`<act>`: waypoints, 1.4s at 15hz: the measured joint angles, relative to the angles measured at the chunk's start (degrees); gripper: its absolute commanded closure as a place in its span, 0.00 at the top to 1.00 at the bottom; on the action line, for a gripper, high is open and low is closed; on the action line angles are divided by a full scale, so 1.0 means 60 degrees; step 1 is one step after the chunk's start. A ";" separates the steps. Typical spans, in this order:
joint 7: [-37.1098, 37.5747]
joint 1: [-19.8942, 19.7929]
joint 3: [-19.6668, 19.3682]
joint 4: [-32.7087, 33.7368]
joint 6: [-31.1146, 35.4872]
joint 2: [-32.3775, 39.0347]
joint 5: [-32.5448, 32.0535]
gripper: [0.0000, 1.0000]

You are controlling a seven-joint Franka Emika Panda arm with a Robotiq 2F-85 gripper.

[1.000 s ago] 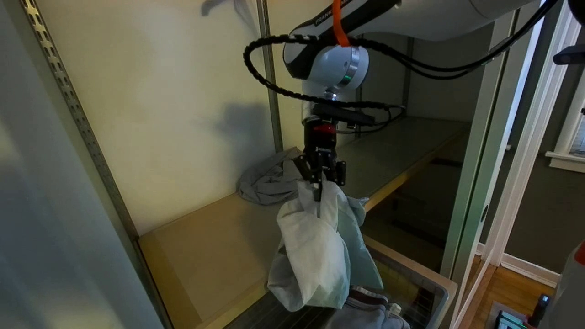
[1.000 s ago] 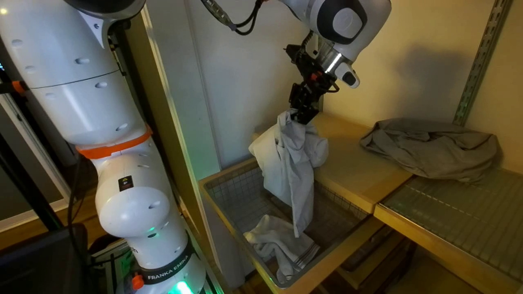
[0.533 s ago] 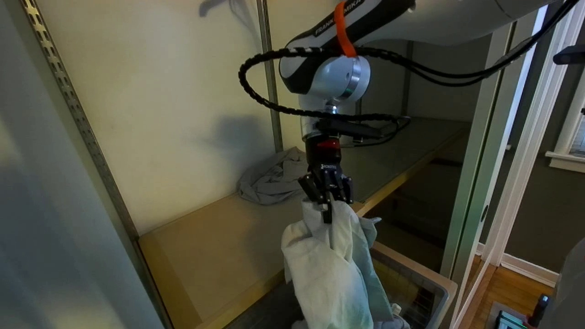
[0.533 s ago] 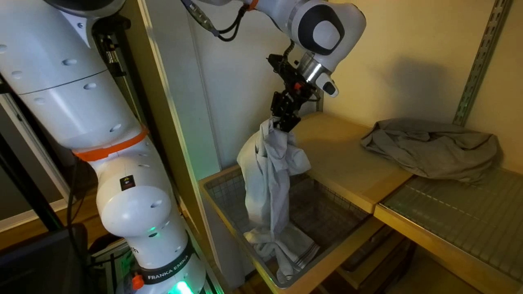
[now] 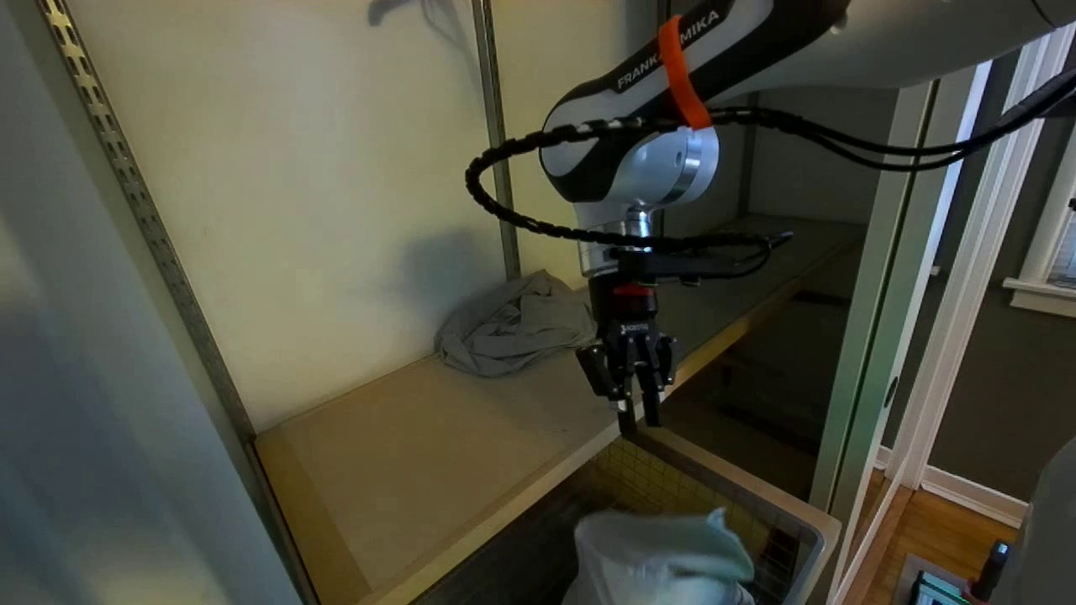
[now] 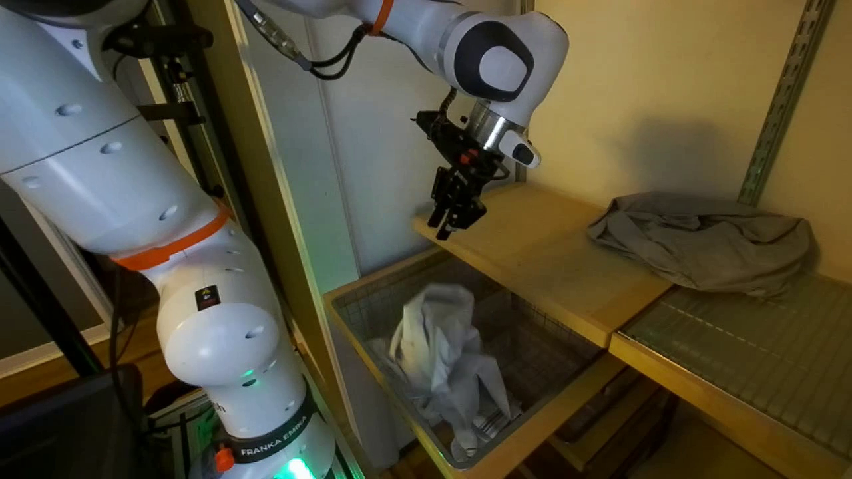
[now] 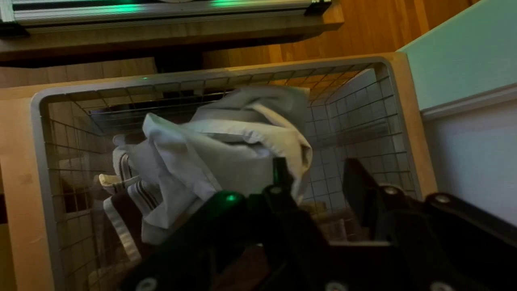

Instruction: Fold the towel and put it in the open drawer

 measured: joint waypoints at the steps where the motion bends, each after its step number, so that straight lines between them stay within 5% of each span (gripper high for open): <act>1: 0.0000 0.0000 0.0001 -0.0153 0.0225 -0.0101 -0.0076 0.80; 4: -0.0016 0.0000 0.0001 -0.0409 0.0601 -0.0328 -0.0299 0.99; 12: -0.0890 -0.0004 -0.0078 0.0600 0.1360 -0.0625 -0.1457 1.00; 18: -0.0949 -0.0004 -0.0093 0.0981 0.4776 -0.0075 -0.1732 1.00; 21: -0.0957 0.0027 -0.0093 0.1038 0.5486 0.0172 -0.1671 1.00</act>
